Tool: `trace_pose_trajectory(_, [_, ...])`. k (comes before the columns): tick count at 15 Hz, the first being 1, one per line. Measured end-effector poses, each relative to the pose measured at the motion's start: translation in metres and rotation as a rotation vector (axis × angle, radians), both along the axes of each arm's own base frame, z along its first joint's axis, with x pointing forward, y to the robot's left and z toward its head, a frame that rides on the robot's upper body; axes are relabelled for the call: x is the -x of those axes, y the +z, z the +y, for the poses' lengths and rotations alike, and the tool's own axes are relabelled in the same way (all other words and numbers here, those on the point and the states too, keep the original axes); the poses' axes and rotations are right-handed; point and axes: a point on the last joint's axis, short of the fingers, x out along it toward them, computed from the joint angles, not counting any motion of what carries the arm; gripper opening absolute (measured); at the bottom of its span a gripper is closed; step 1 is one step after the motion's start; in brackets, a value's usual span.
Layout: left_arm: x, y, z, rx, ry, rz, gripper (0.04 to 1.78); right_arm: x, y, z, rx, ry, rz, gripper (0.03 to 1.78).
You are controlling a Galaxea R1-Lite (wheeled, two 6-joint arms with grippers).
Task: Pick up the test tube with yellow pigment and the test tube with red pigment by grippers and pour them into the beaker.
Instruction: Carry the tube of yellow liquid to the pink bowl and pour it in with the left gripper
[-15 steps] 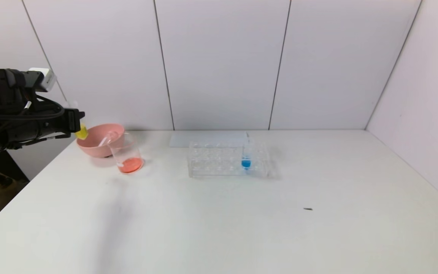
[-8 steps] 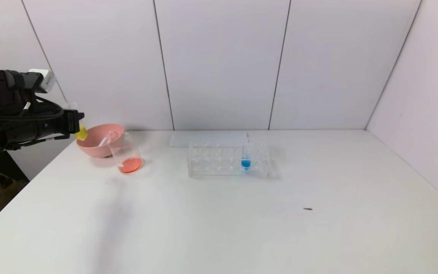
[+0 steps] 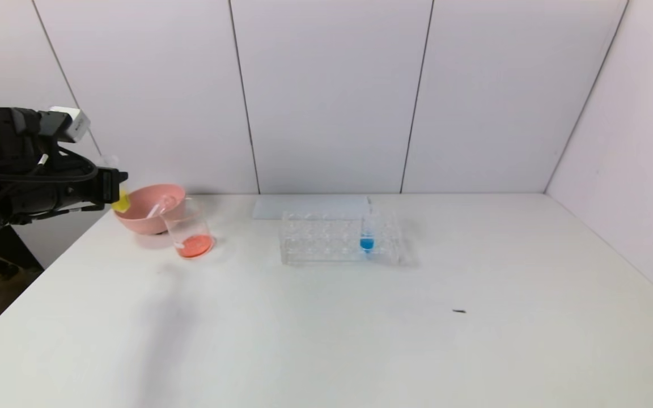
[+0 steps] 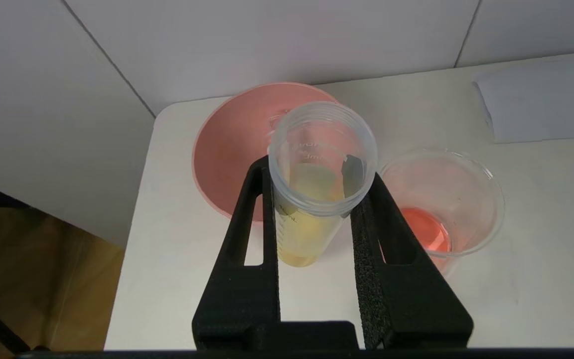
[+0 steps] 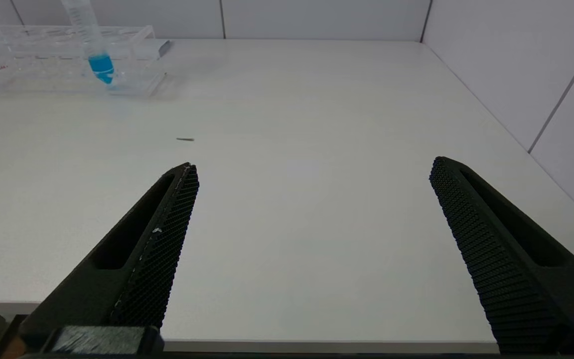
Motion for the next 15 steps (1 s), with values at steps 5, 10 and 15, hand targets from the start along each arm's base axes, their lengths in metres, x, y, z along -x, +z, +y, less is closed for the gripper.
trace_pose_trajectory(5, [-0.002,0.001,0.001,-0.070,-0.031,0.027,0.44,0.000,0.000,0.000,0.000,0.000,0.000,1.70])
trace_pose_trajectory(10, [-0.001,0.000,0.004,-0.098,-0.087,0.085,0.44,0.000,0.000,0.000,0.000,0.000,0.000,1.70])
trace_pose_trajectory(15, [0.001,0.003,0.010,-0.146,-0.100,0.152,0.44,0.000,0.000,0.000,0.000,0.001,0.000,1.70])
